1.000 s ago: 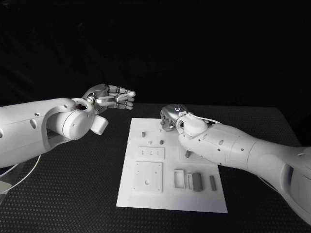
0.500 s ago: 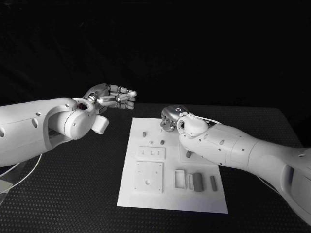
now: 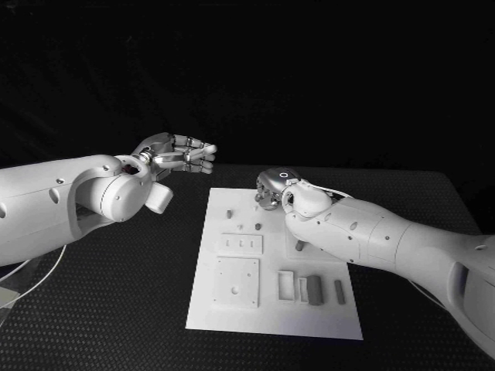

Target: Assemble the parts on the task board

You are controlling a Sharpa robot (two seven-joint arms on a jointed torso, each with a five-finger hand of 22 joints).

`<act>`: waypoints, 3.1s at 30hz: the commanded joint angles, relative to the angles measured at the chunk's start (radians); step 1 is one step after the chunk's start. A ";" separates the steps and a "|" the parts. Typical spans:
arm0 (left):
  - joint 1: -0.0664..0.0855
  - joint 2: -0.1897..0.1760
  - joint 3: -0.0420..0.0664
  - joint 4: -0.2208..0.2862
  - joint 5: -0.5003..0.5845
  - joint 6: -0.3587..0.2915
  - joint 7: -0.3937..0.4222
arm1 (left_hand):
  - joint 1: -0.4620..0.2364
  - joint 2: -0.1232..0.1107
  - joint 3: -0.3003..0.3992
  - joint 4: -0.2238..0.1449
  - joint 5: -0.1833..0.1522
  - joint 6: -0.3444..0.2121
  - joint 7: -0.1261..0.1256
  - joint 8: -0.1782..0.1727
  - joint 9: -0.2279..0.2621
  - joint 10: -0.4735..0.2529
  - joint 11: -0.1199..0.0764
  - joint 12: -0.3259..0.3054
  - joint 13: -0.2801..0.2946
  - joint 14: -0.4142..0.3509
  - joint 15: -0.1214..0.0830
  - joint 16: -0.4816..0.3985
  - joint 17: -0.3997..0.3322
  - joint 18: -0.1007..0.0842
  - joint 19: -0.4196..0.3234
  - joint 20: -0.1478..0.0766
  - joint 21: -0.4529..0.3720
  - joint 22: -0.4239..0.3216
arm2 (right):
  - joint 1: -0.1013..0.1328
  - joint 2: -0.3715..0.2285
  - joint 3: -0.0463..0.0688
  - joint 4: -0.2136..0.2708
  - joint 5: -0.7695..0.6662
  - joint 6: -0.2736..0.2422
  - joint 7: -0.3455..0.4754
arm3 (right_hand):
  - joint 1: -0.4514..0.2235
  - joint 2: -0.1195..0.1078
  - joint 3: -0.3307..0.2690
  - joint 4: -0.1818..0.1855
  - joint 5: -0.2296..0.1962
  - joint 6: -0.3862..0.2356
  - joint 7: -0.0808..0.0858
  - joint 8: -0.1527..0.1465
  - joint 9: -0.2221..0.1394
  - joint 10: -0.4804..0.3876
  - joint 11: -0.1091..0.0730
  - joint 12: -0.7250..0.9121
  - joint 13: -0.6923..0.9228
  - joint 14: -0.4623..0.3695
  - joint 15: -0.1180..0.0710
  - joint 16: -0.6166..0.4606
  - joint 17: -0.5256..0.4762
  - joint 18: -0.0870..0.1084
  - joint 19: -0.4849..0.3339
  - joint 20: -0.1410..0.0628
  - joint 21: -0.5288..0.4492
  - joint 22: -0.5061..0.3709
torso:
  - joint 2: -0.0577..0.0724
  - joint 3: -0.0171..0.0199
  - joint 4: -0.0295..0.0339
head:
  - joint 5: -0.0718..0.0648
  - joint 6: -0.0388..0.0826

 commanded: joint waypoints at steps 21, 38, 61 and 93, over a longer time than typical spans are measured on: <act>0.002 -0.019 0.000 -0.029 -0.020 0.006 0.016 | 0.002 -0.008 -0.003 0.001 -0.005 0.006 0.037 -0.004 -0.002 -0.004 0.004 -0.005 -0.002 0.007 -0.001 -0.004 0.002 0.014 0.007 -0.002 -0.005 -0.001 | 0.090 -0.282 0.068 0.317 0.097 0.065 0.076 | -0.036 -0.047 -0.014 0.038 0.001 -0.011 0.007 -0.012 -0.007 0.015 -0.006 0.014 -0.003 0.033 -0.001 0.018 -0.005 0.086 0.022 -0.014 0.014 0.019 | -0.011 0.0102 -0.0288 | 0.005 0.038; 0.002 -0.017 -0.001 -0.043 -0.024 0.012 0.015 | 0.002 -0.009 -0.003 0.001 -0.005 0.006 0.036 -0.004 -0.001 -0.005 0.005 -0.005 -0.003 0.007 -0.001 -0.005 0.003 0.014 0.007 -0.002 -0.006 -0.002 | 0.094 -0.387 0.063 0.315 0.131 0.185 0.132 | -0.064 -0.072 -0.099 0.030 0.001 -0.084 -0.045 -0.049 0.001 0.001 -0.075 0.961 0.894 0.104 -0.064 0.395 0.361 0.086 0.038 -0.049 0.126 0.013 | -0.012 0.0171 -0.0370 | 0.009 0.037; -0.005 0.004 -0.002 -0.065 -0.027 0.018 0.016 | 0.002 -0.007 -0.002 0.001 -0.005 0.006 0.036 -0.005 -0.002 -0.007 0.006 -0.006 -0.003 0.007 -0.001 -0.006 0.003 0.013 0.007 -0.002 -0.007 -0.002 | 0.061 -0.320 0.030 0.208 0.124 0.182 0.183 | -0.074 -0.037 -0.096 0.034 0.001 -0.102 -0.040 -0.055 -0.001 0.134 -0.071 1.184 0.966 0.140 -0.060 0.441 0.432 0.086 0.076 -0.070 0.121 0.006 | -0.012 0.0125 -0.0327 | -0.011 0.026; -0.004 -0.006 -0.002 -0.050 -0.029 0.015 0.015 | 0.002 -0.007 -0.002 0.001 -0.005 0.006 0.036 -0.006 -0.001 -0.008 0.006 -0.005 -0.004 0.007 -0.001 -0.007 0.004 0.013 0.008 -0.002 -0.008 -0.002 | 0.038 -0.259 0.020 0.122 0.103 0.176 0.203 | -0.081 -0.020 -0.094 0.032 0.002 -0.106 -0.033 -0.058 -0.006 0.121 -0.063 1.174 0.955 0.134 -0.053 0.440 0.419 0.086 0.073 -0.070 0.116 0.007 | -0.013 0.0153 -0.0340 | 0.006 0.011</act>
